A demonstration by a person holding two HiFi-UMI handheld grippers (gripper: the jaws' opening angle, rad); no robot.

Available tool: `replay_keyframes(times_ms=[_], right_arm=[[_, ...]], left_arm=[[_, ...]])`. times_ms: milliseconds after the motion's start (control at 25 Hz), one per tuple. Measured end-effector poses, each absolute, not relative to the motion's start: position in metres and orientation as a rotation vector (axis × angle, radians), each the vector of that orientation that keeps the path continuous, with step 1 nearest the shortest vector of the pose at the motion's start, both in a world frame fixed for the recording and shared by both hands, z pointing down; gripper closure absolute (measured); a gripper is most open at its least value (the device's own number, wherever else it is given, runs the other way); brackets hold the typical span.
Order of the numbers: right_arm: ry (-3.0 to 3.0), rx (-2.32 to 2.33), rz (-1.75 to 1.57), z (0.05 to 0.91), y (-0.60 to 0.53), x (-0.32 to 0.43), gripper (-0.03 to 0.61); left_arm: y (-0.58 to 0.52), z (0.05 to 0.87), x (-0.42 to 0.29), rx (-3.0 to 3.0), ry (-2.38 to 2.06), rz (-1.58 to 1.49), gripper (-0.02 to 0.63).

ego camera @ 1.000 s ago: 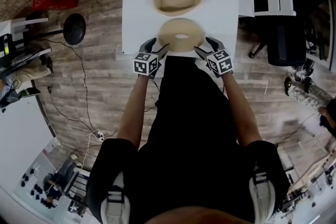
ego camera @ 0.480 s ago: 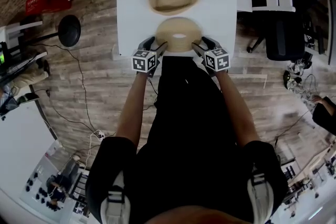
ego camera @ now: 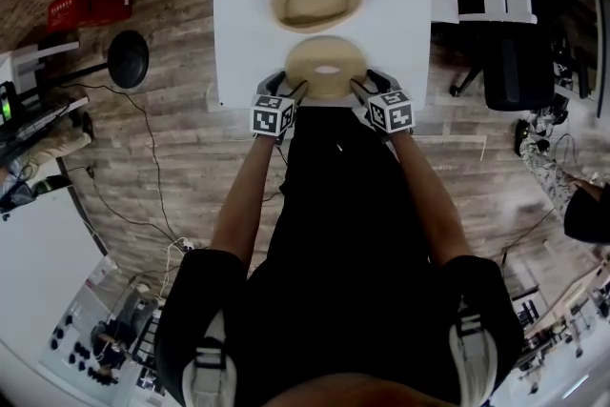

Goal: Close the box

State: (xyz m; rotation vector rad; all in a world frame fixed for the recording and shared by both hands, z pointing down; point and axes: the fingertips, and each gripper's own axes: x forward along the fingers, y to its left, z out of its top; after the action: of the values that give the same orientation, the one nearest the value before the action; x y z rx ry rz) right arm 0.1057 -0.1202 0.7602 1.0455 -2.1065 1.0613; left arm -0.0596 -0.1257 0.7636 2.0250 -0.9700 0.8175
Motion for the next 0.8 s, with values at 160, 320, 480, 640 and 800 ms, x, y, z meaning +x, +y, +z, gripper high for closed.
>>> replay_keyframes(times_ms=[160, 320, 480, 640, 800], right_arm=[[-2.105, 1.049, 1.050, 0.756, -0.123, 0.105, 0.360], [-2.106, 1.056, 1.039, 0.750, -0.124, 0.105, 0.358], [-2.112, 1.069, 1.032, 0.745, -0.124, 0.108, 0.357], [-2.124, 1.094, 1.032, 0.735, -0.125, 0.112, 0.357], [-2.140, 1.132, 1.025, 0.721, -0.128, 0.119, 0.357]], left_arm=[[-0.125, 0.760, -0.059, 2.029, -0.979, 0.834, 0.333], [-0.126, 0.752, -0.058, 2.030, -0.999, 0.825, 0.333], [-0.127, 0.744, -0.056, 2.039, -1.018, 0.815, 0.333], [-0.129, 0.732, -0.052, 2.054, -1.032, 0.800, 0.333], [-0.131, 0.717, -0.046, 2.071, -1.048, 0.782, 0.333]])
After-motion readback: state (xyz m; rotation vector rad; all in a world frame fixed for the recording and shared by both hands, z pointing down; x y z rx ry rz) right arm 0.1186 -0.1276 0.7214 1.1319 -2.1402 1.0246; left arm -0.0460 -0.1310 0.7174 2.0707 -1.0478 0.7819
